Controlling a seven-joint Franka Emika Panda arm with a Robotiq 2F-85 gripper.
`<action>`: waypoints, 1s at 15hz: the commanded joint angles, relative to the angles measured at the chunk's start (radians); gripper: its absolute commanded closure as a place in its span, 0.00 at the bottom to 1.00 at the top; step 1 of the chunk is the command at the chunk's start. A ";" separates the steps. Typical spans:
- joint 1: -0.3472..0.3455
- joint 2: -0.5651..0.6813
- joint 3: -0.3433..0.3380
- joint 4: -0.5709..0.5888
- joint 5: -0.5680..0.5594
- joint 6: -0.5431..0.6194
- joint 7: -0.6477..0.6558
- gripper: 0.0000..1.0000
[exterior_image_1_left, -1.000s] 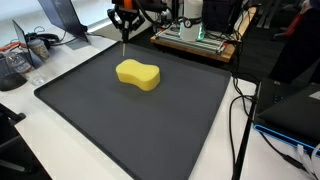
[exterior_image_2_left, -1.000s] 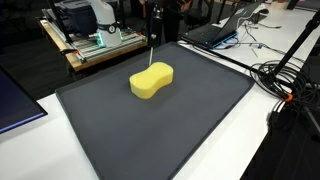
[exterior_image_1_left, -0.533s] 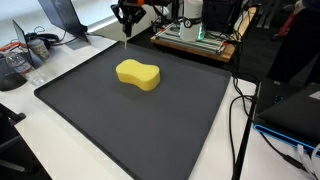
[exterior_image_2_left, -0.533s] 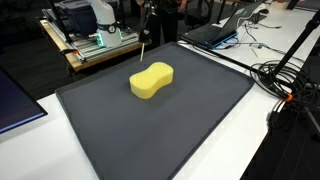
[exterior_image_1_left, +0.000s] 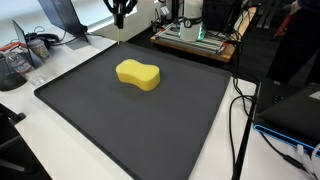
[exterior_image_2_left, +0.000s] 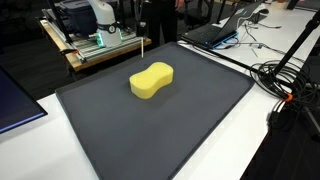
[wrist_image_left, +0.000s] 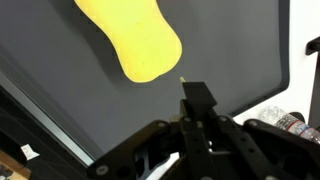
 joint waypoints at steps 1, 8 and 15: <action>-0.271 -0.004 0.215 -0.054 0.000 -0.080 -0.019 0.97; -0.807 0.002 0.647 -0.204 0.000 -0.315 -0.125 0.97; -1.173 0.028 0.982 -0.387 -0.065 -0.275 -0.087 0.97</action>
